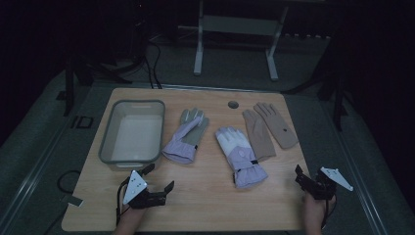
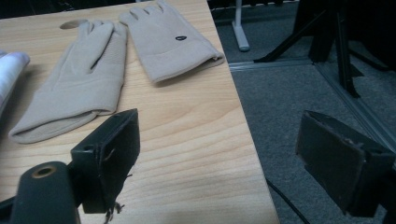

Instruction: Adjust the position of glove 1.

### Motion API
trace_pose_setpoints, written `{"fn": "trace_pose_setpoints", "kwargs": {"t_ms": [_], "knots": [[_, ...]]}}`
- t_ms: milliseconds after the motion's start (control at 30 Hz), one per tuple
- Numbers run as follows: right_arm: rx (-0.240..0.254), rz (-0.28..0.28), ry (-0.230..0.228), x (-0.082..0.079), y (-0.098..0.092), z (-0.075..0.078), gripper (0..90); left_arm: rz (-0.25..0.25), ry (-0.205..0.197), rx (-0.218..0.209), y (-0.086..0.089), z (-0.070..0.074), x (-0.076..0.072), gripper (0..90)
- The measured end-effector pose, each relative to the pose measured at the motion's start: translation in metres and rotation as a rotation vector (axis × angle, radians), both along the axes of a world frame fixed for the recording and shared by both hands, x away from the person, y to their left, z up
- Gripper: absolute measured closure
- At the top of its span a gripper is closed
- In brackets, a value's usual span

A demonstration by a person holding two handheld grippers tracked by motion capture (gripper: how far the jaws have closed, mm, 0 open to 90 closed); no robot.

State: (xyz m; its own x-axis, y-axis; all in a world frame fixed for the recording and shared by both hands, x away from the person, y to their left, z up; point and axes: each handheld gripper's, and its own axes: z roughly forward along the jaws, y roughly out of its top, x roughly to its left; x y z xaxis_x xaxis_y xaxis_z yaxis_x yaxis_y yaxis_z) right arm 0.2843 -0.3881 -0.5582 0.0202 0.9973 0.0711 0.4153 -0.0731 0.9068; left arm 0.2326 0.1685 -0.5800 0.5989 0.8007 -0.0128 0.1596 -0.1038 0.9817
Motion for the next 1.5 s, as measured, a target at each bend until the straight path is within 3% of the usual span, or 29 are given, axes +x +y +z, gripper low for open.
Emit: {"fn": "trace_pose_setpoints", "kwargs": {"t_ms": [133,267,300,433,567,600,633,667,700,767,833,900,933,1067,1100,1233,1333,1500], "knots": [[0.003,0.010,-0.004,-0.001,-0.001,0.000,13.8,0.018,-0.014,0.002,-0.001,0.000,-0.002,7.8],[-0.020,0.010,0.011,0.000,0.000,0.001,13.8,0.013,-0.017,0.004,-0.002,0.000,-0.002,7.8],[-0.045,0.013,0.031,0.002,-0.001,0.004,13.8,0.008,-0.015,0.002,-0.001,0.000,-0.002,7.7],[-0.018,0.030,0.041,0.005,-0.003,0.017,13.6,0.009,-0.012,-0.003,0.000,0.000,-0.002,7.8],[-0.052,0.087,0.051,0.016,0.002,0.048,12.0,0.005,-0.009,-0.013,0.001,-0.001,-0.001,7.7],[-0.052,0.087,0.051,0.016,0.002,0.048,12.0,0.005,-0.009,-0.013,0.001,-0.001,-0.001,7.7],[-0.055,0.106,0.055,0.021,0.005,0.062,12.0,0.003,-0.005,-0.019,0.001,-0.001,-0.001,7.8],[-0.055,0.106,0.055,0.021,0.005,0.062,12.0,0.003,-0.005,-0.019,0.001,-0.001,-0.001,7.8],[-0.043,0.125,0.055,0.024,0.007,0.077,10.8,0.001,0.001,-0.023,0.001,-0.001,-0.001,7.8],[-0.046,0.126,0.047,0.025,0.010,0.085,10.5,0.003,0.003,-0.025,0.001,-0.001,0.000,7.8],[-0.078,0.140,0.025,0.031,0.017,0.106,10.8,0.002,0.004,-0.027,0.002,-0.001,0.000,7.7],[-0.057,0.162,0.040,0.034,0.019,0.112,11.8,0.001,0.003,-0.026,0.002,-0.001,0.000,7.8],[-0.013,0.211,0.034,0.039,0.023,0.125,13.6,-0.002,0.002,-0.024,0.002,-0.001,-0.001,7.8],[-0.049,0.226,0.001,0.043,0.035,0.143,14.3,-0.006,0.002,-0.025,0.001,-0.001,0.000,7.7],[-0.041,0.252,-0.035,0.045,0.042,0.153,14.4,-0.007,0.000,-0.024,0.001,-0.001,-0.001,7.8],[-0.036,0.308,-0.053,0.052,0.059,0.169,14.3,-0.010,-0.006,-0.019,0.000,-0.001,-0.001,7.8],[-0.004,0.371,-0.025,0.059,0.073,0.175,14.1,-0.014,-0.009,-0.015,0.000,-0.001,-0.001,7.8],[-0.017,0.432,0.001,0.067,0.095,0.176,18.1,-0.013,-0.008,-0.013,-0.001,0.000,-0.001,7.7]]}}
